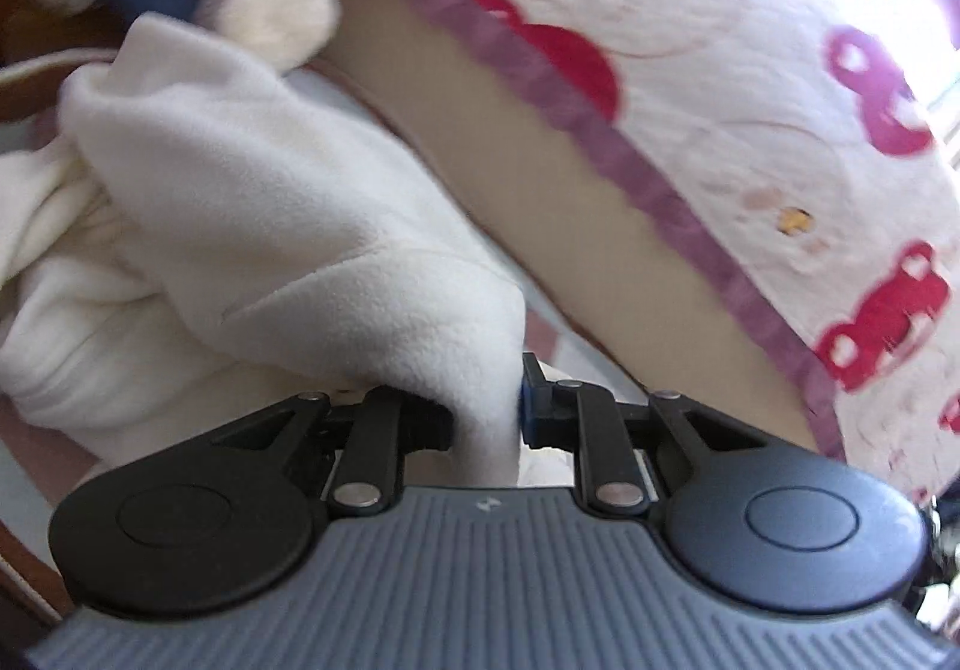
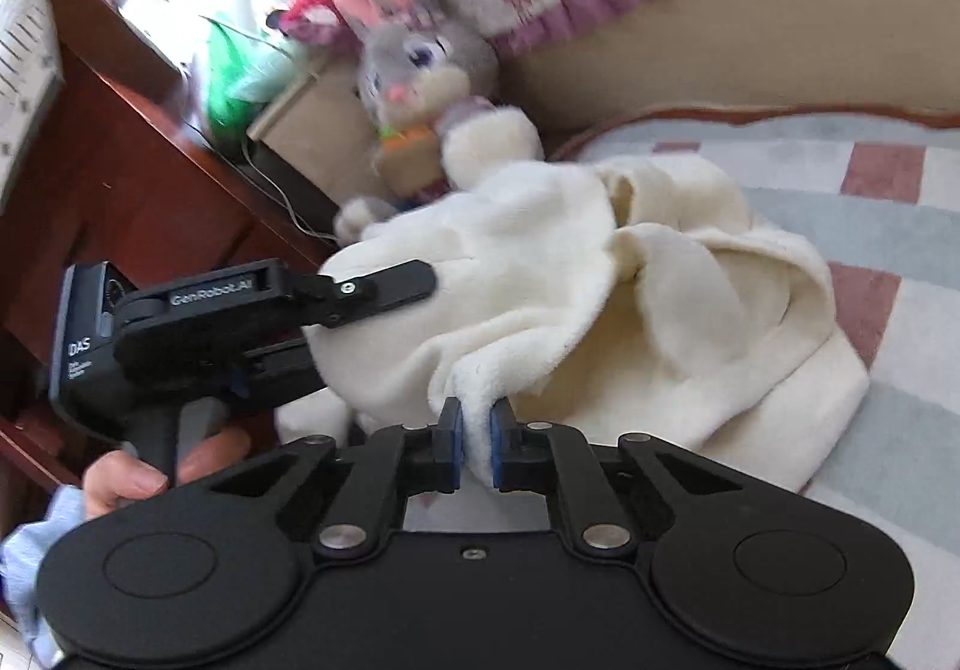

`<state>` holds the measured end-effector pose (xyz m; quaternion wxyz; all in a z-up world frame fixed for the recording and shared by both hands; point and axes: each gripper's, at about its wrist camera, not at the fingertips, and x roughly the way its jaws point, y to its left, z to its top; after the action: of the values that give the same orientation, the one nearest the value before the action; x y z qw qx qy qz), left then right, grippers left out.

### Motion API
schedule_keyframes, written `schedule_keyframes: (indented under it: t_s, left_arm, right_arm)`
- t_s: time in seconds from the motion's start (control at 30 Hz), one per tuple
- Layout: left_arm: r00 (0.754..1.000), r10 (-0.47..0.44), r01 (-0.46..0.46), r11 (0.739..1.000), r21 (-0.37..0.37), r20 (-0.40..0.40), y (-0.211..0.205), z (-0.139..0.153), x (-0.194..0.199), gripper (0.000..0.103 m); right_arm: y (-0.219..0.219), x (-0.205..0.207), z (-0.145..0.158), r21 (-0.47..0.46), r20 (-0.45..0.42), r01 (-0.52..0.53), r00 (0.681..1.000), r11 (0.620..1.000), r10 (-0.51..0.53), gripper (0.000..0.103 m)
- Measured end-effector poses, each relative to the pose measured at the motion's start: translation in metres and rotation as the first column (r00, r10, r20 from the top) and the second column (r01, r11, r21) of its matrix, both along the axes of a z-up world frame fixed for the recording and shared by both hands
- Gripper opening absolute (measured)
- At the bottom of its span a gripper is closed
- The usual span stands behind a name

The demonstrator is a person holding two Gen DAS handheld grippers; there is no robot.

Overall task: Fold clothes
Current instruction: 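Grasp the fleece edge with the right gripper while the left gripper grasps another edge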

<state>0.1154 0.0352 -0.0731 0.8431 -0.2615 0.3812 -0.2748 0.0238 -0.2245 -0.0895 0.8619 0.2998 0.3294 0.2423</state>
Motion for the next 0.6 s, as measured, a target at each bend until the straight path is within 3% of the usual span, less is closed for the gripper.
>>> schedule_keyframes:
  t_s: [0.17, 0.27, 0.43, 0.6]
  left_arm:
    - [0.993, -0.102, 0.102, 0.995, 0.003, 0.058, -0.039, 0.041, -0.026, 0.016]
    - [0.977, -0.183, 0.182, 0.983, 0.020, 0.112, -0.071, 0.070, -0.049, 0.016]
    - [0.931, -0.297, 0.295, 0.955, 0.040, 0.212, -0.121, 0.117, -0.094, 0.016]
    - [0.870, -0.401, 0.406, 0.913, 0.045, 0.287, -0.175, 0.163, -0.137, 0.016]
  right_arm:
    - [-0.025, -0.043, 0.038, 0.042, 0.089, 0.032, 0.995, 0.999, -0.036, 0.010]
    - [-0.046, -0.071, 0.062, 0.084, 0.142, 0.068, 0.987, 0.994, -0.079, 0.010]
    - [-0.084, -0.126, 0.109, 0.105, 0.180, 0.138, 0.971, 0.985, -0.156, 0.010]
    - [-0.118, -0.190, 0.164, 0.084, 0.273, 0.240, 0.928, 0.967, -0.254, 0.009]
